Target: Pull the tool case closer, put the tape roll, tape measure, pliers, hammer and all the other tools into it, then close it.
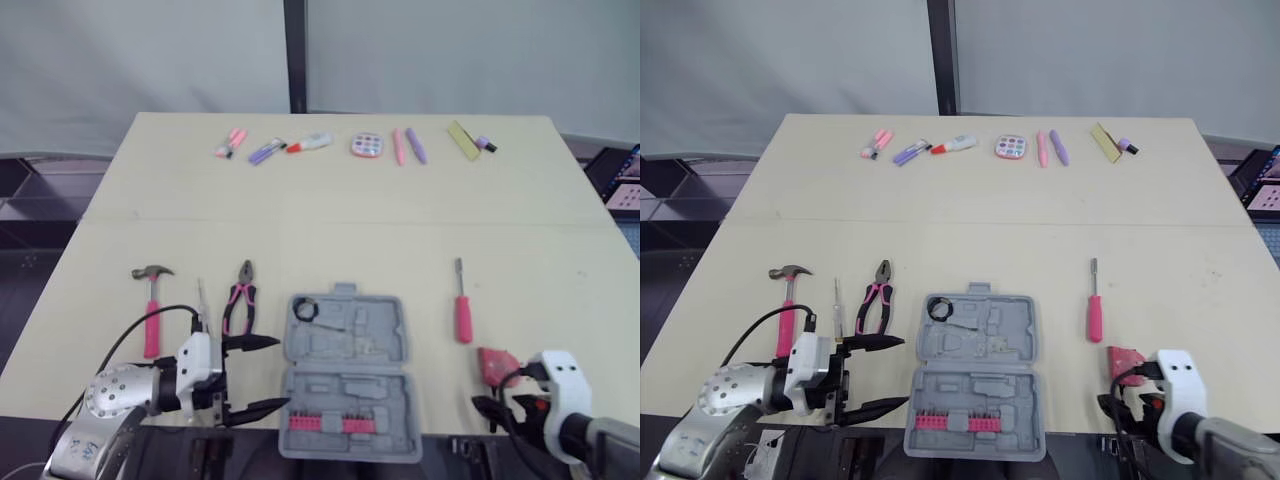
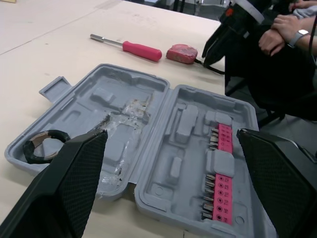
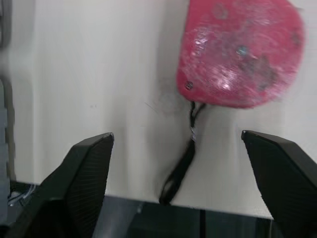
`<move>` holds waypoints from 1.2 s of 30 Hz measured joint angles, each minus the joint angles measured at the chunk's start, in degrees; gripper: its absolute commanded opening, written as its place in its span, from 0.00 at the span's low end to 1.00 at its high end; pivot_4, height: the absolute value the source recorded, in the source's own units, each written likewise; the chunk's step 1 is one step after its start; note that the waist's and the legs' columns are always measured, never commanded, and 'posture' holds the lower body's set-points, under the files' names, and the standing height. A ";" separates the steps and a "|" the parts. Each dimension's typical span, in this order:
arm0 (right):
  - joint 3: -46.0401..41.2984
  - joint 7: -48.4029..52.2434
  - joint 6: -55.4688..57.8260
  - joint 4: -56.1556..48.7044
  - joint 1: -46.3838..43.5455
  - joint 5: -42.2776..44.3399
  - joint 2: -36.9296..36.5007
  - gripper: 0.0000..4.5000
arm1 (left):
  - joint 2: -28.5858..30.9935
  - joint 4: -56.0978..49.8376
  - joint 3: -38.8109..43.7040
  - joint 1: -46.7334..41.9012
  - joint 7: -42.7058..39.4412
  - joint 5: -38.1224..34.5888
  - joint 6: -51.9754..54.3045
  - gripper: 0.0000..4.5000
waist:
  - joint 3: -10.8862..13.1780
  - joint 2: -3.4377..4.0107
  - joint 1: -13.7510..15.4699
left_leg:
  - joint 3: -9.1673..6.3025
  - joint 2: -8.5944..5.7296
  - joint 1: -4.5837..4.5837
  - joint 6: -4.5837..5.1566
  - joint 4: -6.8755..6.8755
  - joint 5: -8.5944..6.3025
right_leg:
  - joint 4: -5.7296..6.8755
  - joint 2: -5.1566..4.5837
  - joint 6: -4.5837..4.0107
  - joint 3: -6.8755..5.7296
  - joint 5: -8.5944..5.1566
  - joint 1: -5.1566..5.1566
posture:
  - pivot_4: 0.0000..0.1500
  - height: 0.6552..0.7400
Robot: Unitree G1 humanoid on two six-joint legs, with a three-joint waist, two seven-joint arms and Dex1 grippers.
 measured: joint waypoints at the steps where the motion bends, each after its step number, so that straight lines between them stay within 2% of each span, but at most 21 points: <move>1: -2.04 2.58 0.28 0.06 1.78 1.31 -2.43 0.98 | 0.21 0.01 0.00 -0.16 -0.58 0.00 -0.19 1.00 | 0.00 0.00 -0.01 | 0.02 0.00 0.00 0.01 0.00 0.00 | -0.01 0.00 0.00 -0.01 0.00 0.01 | 1.00 0.69; 5: -5.78 12.26 -4.52 0.89 8.63 2.52 -9.60 0.98 | 0.36 0.21 -0.09 -0.66 -1.63 -0.02 -0.28 1.00 | 0.00 -0.01 0.00 | 0.07 0.02 0.00 0.05 0.00 -0.01 | -0.08 0.02 0.00 -0.03 0.00 0.05 | 1.00 0.69; 7: -7.29 18.70 -12.37 3.85 11.38 1.02 -12.79 0.98 | 0.37 0.62 -0.09 -1.18 -2.13 -0.02 -0.32 1.00 | 0.01 -0.06 -0.06 | 0.10 0.02 0.01 0.06 0.00 0.00 | -0.11 0.02 0.00 -0.04 0.00 0.06 | 1.00 0.69; 12: -6.70 28.83 -33.01 14.69 11.57 -7.58 -17.24 0.98 | 0.41 1.81 -0.07 -1.89 -2.89 -0.03 -0.60 1.00 | 0.02 -0.09 -0.12 | 0.13 0.04 0.02 0.08 0.00 0.00 | -0.11 0.02 0.00 -0.07 0.00 0.06 | 1.00 0.69; 15: -2.28 32.32 -48.96 22.84 6.40 -13.61 -17.32 0.98 | 0.43 1.81 -0.06 -1.90 -3.37 -0.05 -0.75 1.00 | 0.03 -0.10 -0.17 | 0.15 0.03 0.02 0.08 0.04 0.00 | -0.12 -0.01 0.00 -0.08 0.00 0.06 | 1.00 0.69; 20: 6.40 38.11 -64.09 36.39 -1.88 -20.30 -21.25 0.98 | 1.25 1.90 0.42 -1.69 -4.11 -0.09 -0.99 1.00 | 0.04 -0.08 -0.23 | 0.16 0.05 0.01 0.07 0.04 0.00 | -0.09 0.01 0.00 -0.14 0.00 0.04 | 1.00 0.69; 28: 17.72 47.21 -76.89 48.95 -15.10 -24.08 -24.08 0.98 | 2.94 2.98 2.35 -2.18 -5.41 -0.17 -1.33 1.00 | 0.05 -0.07 -0.14 | 0.12 0.05 -0.03 0.08 0.08 0.00 | -0.13 -0.02 0.00 -0.19 0.00 0.04 | 1.00 0.69; 36: 25.42 51.15 -89.71 56.98 -19.60 -28.33 -23.93 0.98 | 4.21 4.01 4.86 -1.18 -5.99 -0.23 -1.33 1.00 | 0.06 -0.06 -0.19 | 0.12 0.05 -0.03 0.08 0.09 0.00 | -0.12 -0.04 0.00 -0.21 0.00 0.03 | 1.00 0.69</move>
